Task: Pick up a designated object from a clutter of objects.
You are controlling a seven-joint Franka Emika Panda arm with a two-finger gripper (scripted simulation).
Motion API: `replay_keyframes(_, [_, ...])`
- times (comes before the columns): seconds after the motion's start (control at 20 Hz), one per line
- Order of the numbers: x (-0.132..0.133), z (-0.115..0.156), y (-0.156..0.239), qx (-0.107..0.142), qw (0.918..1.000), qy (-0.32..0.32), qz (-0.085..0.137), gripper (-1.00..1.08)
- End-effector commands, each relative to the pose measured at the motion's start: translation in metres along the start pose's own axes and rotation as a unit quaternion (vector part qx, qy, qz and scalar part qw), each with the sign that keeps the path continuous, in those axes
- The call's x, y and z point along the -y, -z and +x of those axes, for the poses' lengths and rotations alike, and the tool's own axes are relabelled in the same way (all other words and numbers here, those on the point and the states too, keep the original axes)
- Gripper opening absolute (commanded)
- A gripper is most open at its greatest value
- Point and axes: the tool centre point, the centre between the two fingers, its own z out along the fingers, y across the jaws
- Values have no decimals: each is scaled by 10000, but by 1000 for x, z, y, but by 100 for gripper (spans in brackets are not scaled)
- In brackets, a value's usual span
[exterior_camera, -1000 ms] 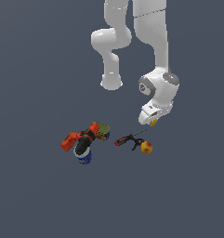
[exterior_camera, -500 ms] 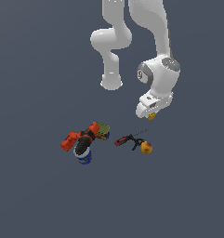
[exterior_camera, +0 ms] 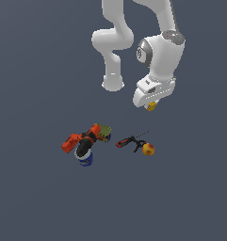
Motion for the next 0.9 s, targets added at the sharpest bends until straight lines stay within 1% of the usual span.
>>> replay_keyframes(0.0, [-8,-4,24,-2,10000,3,12,-100])
replay_keyframes(0.5, [-41,-16,112,-4,10000,-3,10,-100])
replay_keyframes(0.85, [-58,-21,157,-1,10000,-11,-4,-100])
